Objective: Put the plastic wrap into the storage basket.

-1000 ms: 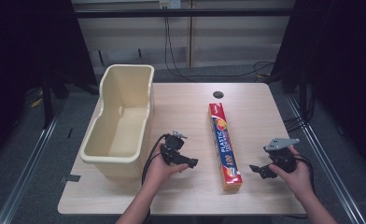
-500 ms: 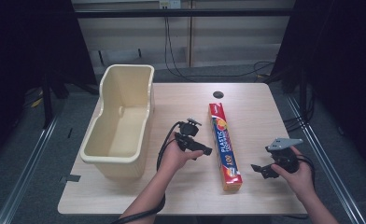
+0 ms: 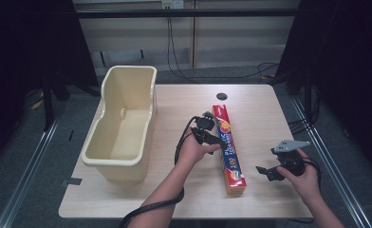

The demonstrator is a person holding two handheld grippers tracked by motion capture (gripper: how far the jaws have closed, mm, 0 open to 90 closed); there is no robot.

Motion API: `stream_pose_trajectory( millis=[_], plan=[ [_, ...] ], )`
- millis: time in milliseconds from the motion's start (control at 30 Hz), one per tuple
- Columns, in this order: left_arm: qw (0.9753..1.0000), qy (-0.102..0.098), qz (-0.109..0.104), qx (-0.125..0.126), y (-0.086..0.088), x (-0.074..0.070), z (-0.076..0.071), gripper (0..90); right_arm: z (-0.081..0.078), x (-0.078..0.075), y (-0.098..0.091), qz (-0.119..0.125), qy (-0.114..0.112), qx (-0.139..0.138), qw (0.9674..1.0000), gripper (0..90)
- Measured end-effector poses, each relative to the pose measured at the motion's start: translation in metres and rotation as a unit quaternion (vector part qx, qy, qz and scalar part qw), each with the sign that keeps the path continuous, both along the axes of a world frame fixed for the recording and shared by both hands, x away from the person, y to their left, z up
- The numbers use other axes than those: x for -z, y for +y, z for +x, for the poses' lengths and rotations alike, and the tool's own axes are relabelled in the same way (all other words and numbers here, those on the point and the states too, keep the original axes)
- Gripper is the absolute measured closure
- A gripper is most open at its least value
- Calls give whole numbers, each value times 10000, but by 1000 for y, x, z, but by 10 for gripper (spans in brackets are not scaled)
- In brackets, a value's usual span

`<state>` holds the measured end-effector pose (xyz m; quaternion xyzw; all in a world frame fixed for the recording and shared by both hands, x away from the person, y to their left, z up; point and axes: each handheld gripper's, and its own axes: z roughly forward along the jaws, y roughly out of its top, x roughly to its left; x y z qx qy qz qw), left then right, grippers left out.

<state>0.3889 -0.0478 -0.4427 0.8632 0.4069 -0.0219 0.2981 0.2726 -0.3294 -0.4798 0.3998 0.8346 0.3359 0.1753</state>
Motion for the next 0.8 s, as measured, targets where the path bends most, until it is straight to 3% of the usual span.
stream_pose_trajectory(
  millis=[300, 333, 700, 800],
  plan=[
    [9997, 176, 67, -124, -20, 9, 10, 5, 0, 1, 0, 20, 26, 19, 10000, 41],
    [9997, 188, -5, -135, -24, 10, 11, 4, 1, 1, 0, 38, 29, 6, 10000, 41],
    [9994, 76, 314, -157, -43, 10, 14, 5, 1, 1, -2, 63, 26, -35, 10000, 42],
    [9994, 131, 274, -192, -46, 13, 16, 5, 1, 1, -1, 72, 25, -44, 10000, 42]
  ],
)
